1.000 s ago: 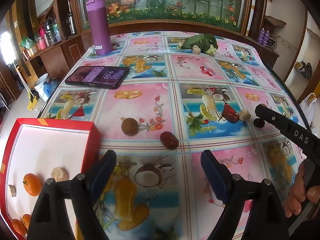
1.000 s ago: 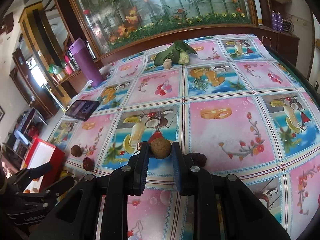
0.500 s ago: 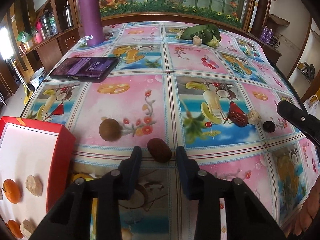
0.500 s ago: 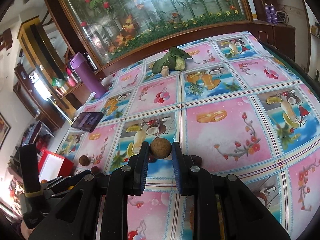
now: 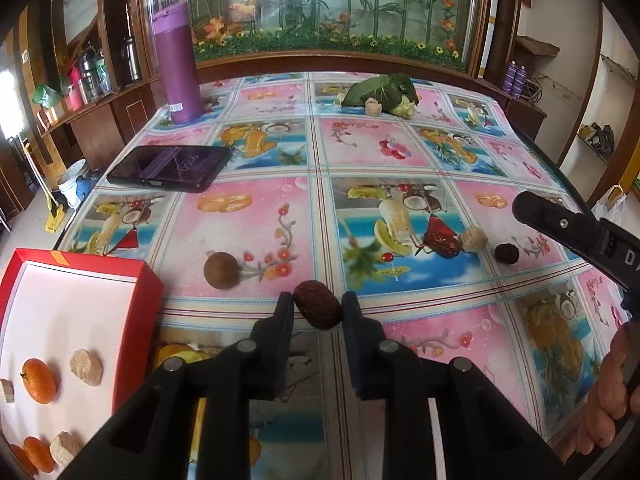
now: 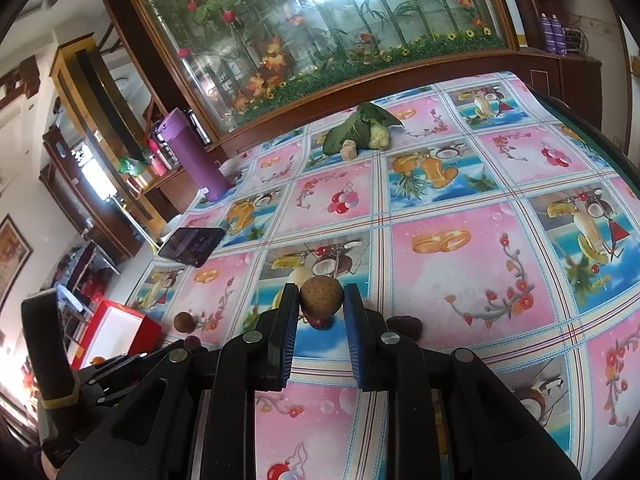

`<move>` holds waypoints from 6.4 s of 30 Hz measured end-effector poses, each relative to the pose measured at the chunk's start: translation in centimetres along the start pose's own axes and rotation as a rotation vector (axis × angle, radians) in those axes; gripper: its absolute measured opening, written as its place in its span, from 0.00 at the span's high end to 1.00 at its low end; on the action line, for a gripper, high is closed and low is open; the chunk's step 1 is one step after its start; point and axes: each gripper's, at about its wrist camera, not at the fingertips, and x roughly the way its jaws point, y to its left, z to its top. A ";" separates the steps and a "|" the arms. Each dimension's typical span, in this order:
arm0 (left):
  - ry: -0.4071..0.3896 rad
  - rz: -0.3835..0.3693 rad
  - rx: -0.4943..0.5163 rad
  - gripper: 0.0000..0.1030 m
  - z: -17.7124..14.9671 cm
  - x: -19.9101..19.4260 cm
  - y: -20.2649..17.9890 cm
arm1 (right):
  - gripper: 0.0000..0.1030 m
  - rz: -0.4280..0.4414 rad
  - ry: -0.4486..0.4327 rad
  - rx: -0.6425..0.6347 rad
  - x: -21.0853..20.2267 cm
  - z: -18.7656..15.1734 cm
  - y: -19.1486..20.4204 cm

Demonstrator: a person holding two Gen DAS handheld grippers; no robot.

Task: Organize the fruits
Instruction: 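Grasp a brown round fruit with the right tool while the left tool grasps a dark red date, then carry the brown fruit and the date into the white tray and open both tools, then grasp a dark red date with the right tool while the left tool grasps another date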

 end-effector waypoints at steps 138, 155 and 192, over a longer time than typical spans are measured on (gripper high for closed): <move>-0.038 0.151 0.043 0.17 -5.6 -9.7 8.4 | 0.69 -0.154 0.130 -0.024 -1.3 -3.2 -2.1; -0.015 0.061 0.144 0.14 0.5 -3.8 -0.5 | 0.76 -0.206 0.183 -0.075 3.5 -1.1 -3.7; 0.048 -0.137 0.151 0.65 3.4 6.4 -8.4 | 0.76 -0.167 0.104 0.101 0.7 0.7 -7.1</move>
